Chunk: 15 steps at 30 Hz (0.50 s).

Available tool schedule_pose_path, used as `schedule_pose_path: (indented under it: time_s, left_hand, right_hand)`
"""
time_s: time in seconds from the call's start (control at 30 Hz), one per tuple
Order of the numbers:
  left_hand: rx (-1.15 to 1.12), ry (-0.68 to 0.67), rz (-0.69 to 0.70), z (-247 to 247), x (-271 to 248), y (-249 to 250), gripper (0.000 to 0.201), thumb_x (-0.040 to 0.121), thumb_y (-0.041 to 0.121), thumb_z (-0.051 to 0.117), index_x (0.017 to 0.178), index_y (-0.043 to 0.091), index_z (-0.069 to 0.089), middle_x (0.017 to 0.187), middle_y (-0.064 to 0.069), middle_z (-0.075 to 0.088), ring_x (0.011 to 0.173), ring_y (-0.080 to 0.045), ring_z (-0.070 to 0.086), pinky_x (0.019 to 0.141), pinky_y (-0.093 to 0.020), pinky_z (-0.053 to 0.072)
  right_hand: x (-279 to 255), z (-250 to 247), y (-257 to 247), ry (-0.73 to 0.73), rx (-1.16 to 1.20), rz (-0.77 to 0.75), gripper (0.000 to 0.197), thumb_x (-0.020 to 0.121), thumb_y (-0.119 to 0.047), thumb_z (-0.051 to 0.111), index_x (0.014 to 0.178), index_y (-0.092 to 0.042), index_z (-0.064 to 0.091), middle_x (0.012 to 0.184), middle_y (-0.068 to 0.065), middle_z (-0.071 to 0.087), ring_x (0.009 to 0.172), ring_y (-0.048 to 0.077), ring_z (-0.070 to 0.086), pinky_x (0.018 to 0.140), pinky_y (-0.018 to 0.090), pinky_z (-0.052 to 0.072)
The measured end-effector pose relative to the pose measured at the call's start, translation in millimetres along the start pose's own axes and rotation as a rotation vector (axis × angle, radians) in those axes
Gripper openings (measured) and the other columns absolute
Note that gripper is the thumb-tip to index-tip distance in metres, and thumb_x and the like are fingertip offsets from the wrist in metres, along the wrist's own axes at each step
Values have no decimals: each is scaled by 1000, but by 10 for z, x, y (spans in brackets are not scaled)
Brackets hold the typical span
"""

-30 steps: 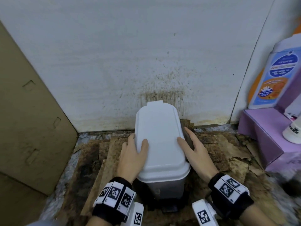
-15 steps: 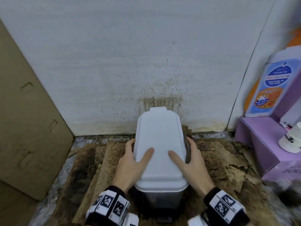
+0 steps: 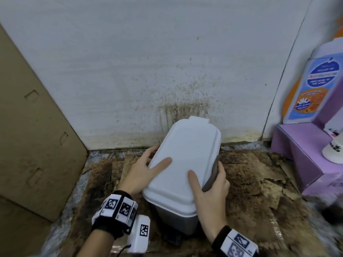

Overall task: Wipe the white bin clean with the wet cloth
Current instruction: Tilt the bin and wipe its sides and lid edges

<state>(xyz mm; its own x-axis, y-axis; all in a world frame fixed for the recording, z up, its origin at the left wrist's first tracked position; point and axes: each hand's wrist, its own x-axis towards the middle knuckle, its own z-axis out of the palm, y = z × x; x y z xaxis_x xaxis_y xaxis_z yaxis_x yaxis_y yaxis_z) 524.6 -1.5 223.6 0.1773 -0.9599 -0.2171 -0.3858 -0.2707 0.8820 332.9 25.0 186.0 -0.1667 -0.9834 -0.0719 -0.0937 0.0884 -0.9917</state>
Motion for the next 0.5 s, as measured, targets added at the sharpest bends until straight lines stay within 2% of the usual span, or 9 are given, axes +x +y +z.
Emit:
schedule_pose_path:
  time_s: [0.1, 0.17, 0.27, 0.33, 0.43, 0.5]
  left_hand:
    - [-61, 68, -63, 11, -20, -27, 77, 78, 71, 72, 144, 40, 48, 122, 11, 64, 103, -11, 68, 85, -34, 58]
    - [-55, 104, -78, 29, -39, -29, 76, 80, 71, 70, 143, 34, 49, 119, 13, 64, 102, -10, 67, 86, -34, 56]
    - [8, 168, -89, 75, -63, -57, 73, 84, 72, 63, 141, 29, 50, 117, 13, 64, 103, -11, 65, 91, -38, 54]
    - [66, 214, -97, 117, -110, -87, 76, 86, 76, 57, 144, 27, 47, 128, 5, 63, 112, -18, 63, 100, -45, 52]
    - [114, 259, -96, 179, -219, -102, 86, 87, 82, 46, 155, 31, 32, 148, -3, 49, 133, -27, 49, 112, -51, 41]
    - [132, 276, -114, 220, -325, -65, 89, 90, 78, 45, 160, 28, 22, 157, -8, 35, 143, -30, 37, 114, -46, 34]
  right_hand:
    - [19, 79, 0, -29, 10, -11, 97, 84, -52, 70, 158, -29, 10, 126, -18, 18, 125, 2, 19, 95, 26, 32]
    - [72, 88, -17, -28, 5, -8, 95, 86, -53, 67, 158, -31, 9, 126, -18, 16, 124, 0, 16, 97, 26, 29]
    - [241, 29, -69, -49, 19, 0, 90, 89, -55, 63, 158, -35, 9, 128, -19, 15, 130, 8, 22, 99, 32, 36]
    - [419, -25, -83, -81, 48, 22, 88, 91, -56, 60, 159, -38, 8, 130, -19, 15, 129, 15, 32, 98, 36, 43]
    - [713, -68, -115, -115, 71, 33, 88, 92, -58, 59, 159, -40, 6, 136, -18, 14, 134, 20, 33, 99, 38, 43]
    - [900, -72, -149, -129, 61, 24, 88, 92, -57, 59, 159, -40, 5, 147, -15, 13, 142, 23, 29, 100, 38, 41]
